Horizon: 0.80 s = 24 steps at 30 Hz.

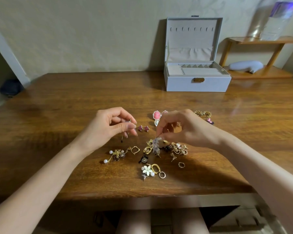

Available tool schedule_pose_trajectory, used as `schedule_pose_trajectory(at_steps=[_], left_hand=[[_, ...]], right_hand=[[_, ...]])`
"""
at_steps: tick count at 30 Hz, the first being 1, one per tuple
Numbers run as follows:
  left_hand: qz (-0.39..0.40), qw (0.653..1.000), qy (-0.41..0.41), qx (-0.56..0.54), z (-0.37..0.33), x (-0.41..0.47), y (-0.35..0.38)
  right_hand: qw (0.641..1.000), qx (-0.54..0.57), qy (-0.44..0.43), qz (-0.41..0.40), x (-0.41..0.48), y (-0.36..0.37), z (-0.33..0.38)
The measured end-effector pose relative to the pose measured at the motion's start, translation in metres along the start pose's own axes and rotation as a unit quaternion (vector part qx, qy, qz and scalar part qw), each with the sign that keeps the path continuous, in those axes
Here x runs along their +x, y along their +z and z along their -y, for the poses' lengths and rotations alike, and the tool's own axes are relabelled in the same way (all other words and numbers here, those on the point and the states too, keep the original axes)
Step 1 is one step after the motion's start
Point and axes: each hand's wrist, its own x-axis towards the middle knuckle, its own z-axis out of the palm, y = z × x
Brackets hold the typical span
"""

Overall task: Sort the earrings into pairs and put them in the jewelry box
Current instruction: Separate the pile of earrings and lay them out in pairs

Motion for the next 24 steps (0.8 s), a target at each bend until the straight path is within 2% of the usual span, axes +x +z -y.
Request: schedule_pose_trajectory(at_steps=[7,12,16,21,24], left_hand=[[0.048,0.998,-0.029,-0.018,-0.001,0.003,0.011],[0.021,0.999,-0.019,-0.020,0.001,0.006,0.017],[-0.004,0.997,-0.025,-0.073,0.000,0.008,0.013],[-0.031,0.984,-0.029,-0.171,-0.002,0.008,0.009],[-0.042,0.982,-0.031,-0.179,-0.003,0.009,0.010]], right_hand=[[0.997,0.031,0.019,-0.069,0.018,0.007,0.005],[0.996,0.036,0.014,-0.085,0.028,0.016,0.007],[0.983,0.104,0.049,-0.144,0.030,0.015,-0.001],[0.968,0.217,0.099,-0.078,0.028,0.015,-0.005],[0.963,0.239,0.094,-0.084,0.030,0.021,-0.001]])
